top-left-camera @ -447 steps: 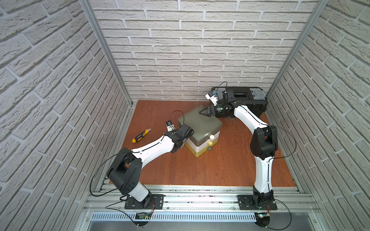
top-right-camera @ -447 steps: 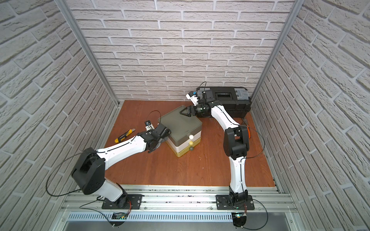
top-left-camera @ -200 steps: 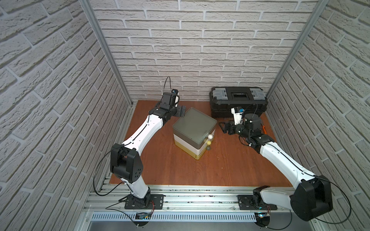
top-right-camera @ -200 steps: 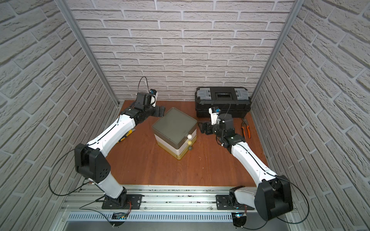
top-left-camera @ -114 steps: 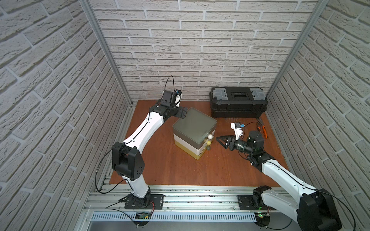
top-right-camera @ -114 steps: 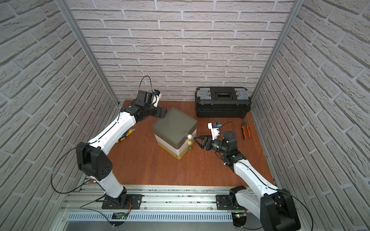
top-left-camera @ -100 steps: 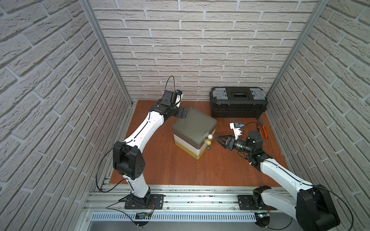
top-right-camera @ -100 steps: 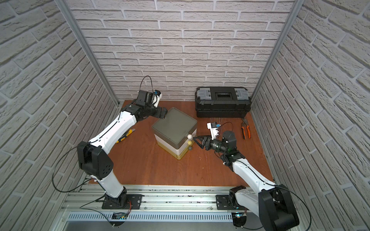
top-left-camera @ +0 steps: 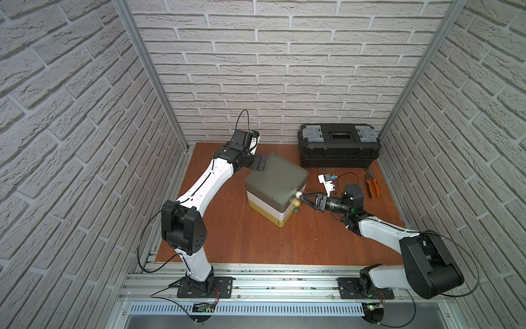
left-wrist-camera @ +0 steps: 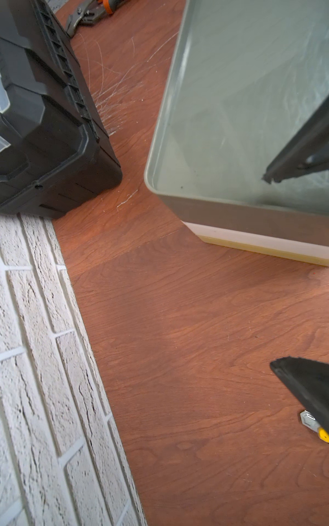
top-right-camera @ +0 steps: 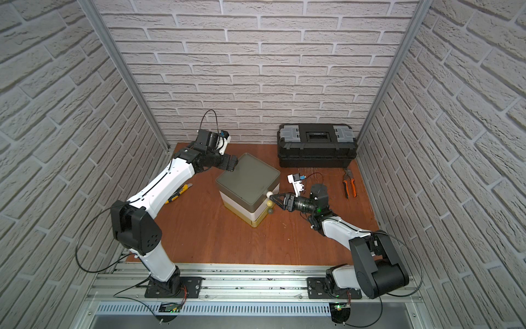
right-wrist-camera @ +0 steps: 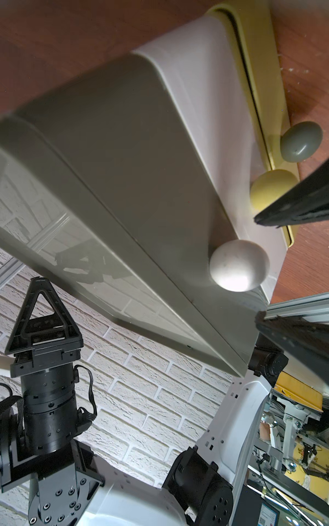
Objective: Take the mice out of the drawer
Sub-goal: Open the drawer in the storage box.
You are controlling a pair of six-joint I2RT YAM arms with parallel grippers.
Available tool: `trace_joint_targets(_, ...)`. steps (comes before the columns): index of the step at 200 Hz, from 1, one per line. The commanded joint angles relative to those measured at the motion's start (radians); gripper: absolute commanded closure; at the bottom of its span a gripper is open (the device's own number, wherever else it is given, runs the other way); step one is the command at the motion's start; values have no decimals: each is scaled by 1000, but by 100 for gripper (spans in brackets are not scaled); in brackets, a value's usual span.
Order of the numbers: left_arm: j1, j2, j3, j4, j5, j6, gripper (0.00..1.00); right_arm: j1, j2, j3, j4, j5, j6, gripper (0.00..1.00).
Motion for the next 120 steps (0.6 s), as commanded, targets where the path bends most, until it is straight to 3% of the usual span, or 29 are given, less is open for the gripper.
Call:
trace_joint_targets(1,-5,36,24,-18,-17,7,2,9,6,32,67,-18,-22,46)
trace_joint_targets(83,-6,73,42,-61,-28,13,2,23,104,55,161,-21,21,51)
trace_joint_targets(120,-5,75,36,-61,-28,13,2,30,137,61,198,-31,41,68)
